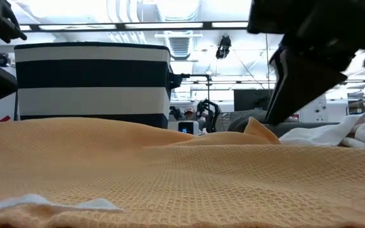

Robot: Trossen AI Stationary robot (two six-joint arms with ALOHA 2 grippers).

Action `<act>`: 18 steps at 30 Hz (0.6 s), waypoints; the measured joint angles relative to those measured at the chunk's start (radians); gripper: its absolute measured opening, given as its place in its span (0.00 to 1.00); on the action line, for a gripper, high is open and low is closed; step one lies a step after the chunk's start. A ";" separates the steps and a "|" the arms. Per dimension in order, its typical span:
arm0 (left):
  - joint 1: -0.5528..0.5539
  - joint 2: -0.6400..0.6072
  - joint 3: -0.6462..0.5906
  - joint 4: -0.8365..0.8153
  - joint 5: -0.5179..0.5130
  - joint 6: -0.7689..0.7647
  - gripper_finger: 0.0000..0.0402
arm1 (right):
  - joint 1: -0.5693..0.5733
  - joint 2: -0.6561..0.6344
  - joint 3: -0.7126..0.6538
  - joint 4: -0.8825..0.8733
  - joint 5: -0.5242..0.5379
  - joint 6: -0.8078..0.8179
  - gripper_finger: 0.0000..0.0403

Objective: Fold towel
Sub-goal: Fold the yellow kitchen towel

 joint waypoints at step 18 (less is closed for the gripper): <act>-0.008 0.000 0.000 0.103 -0.015 0.069 0.20 | 0.108 -0.102 -0.129 -0.142 -0.122 0.242 0.11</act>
